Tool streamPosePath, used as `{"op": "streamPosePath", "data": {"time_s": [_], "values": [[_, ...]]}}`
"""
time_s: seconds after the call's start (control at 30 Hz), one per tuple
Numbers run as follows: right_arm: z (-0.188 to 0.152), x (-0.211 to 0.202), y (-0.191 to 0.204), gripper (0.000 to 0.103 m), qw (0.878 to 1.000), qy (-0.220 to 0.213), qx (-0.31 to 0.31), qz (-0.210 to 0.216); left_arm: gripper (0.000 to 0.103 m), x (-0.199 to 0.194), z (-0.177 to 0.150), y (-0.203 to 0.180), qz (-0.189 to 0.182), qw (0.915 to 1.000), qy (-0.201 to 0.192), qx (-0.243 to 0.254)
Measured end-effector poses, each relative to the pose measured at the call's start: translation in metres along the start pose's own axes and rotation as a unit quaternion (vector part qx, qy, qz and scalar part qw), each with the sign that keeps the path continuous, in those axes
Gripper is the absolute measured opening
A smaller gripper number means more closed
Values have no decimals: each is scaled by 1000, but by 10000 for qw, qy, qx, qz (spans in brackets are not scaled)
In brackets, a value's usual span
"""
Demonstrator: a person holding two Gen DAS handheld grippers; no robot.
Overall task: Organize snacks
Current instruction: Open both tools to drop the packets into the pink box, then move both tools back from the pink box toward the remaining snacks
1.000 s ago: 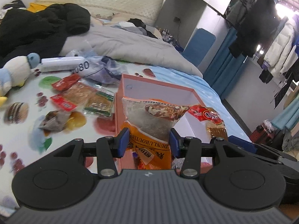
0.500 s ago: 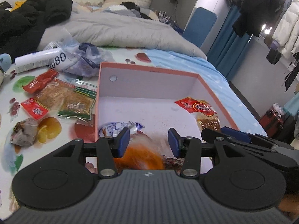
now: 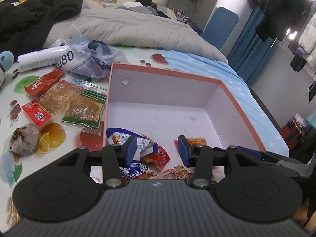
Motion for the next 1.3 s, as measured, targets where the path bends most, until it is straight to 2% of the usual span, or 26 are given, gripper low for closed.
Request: {"op": "streamPosePath", "data": {"time_s": [0.07,0.1,0.2,0.43,0.67,1.03,1.13,1.3], "values": [[-1,-2,1,81,10000,6,28,63,51,-7,-1,2,1,10000,-66,-9],[-1,-4,0,82,10000,-21,35,46,51,-12,-3,2,-1,10000,-96,-7],[-3,-14,7,82,9999,-128,-26,25,51,-29,-7,4,0,9998,-182,-3],[-15,-48,30,82,9987,-434,-67,272,51,-75,-24,9,35,9991,-412,108],[-31,-81,62,82,9962,-692,-193,494,53,-124,-45,25,340,9975,-619,90],[-52,-115,111,82,9909,-798,-533,948,53,-182,-75,62,710,9947,-745,-42],[-59,-120,127,82,9894,-785,-722,983,58,-196,-83,72,766,9942,-746,-101],[-73,-129,147,82,9882,-754,-806,1065,59,-217,-96,92,814,9934,-798,-134]]}}
Point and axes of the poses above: each gripper's, at about its wrist camera, not at the fingertips, and x roughly the way its jaws point, y to its left, z to its top, the point moved 1 cm from there along x, roughly the way its jaws point, and after that the axes turned 7 degrees about z, right-handed, at the moved point
